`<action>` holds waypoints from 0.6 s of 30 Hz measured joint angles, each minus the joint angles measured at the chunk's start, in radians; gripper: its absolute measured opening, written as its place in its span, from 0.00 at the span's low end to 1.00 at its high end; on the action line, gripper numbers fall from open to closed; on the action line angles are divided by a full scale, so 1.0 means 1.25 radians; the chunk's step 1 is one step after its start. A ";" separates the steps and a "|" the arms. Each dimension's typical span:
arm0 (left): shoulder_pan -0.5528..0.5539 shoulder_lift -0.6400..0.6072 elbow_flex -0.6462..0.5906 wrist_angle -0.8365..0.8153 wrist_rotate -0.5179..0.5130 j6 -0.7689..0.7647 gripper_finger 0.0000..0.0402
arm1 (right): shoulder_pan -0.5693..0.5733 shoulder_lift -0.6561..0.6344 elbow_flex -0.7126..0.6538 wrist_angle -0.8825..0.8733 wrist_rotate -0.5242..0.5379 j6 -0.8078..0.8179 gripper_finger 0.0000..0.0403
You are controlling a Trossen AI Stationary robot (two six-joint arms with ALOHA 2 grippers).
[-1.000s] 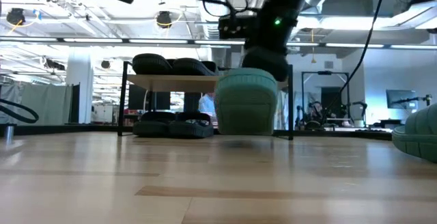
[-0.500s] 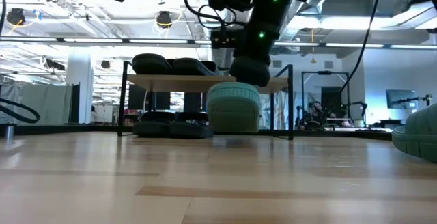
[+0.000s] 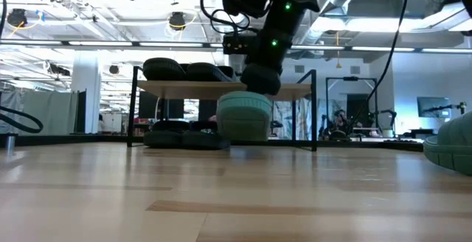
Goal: Pick and place slides into the shelf
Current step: Put the green slipper under the shelf
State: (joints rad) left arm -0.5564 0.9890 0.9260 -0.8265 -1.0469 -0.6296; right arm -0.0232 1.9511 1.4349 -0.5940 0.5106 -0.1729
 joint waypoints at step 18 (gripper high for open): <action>0.000 0.000 0.000 0.000 -0.014 -0.017 0.27 | -0.043 0.000 0.000 0.003 -0.106 -0.018 0.13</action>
State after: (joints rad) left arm -0.5560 0.9890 0.9260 -0.8261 -1.0640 -0.6507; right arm -0.0769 1.9514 1.4349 -0.5900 0.3781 -0.1947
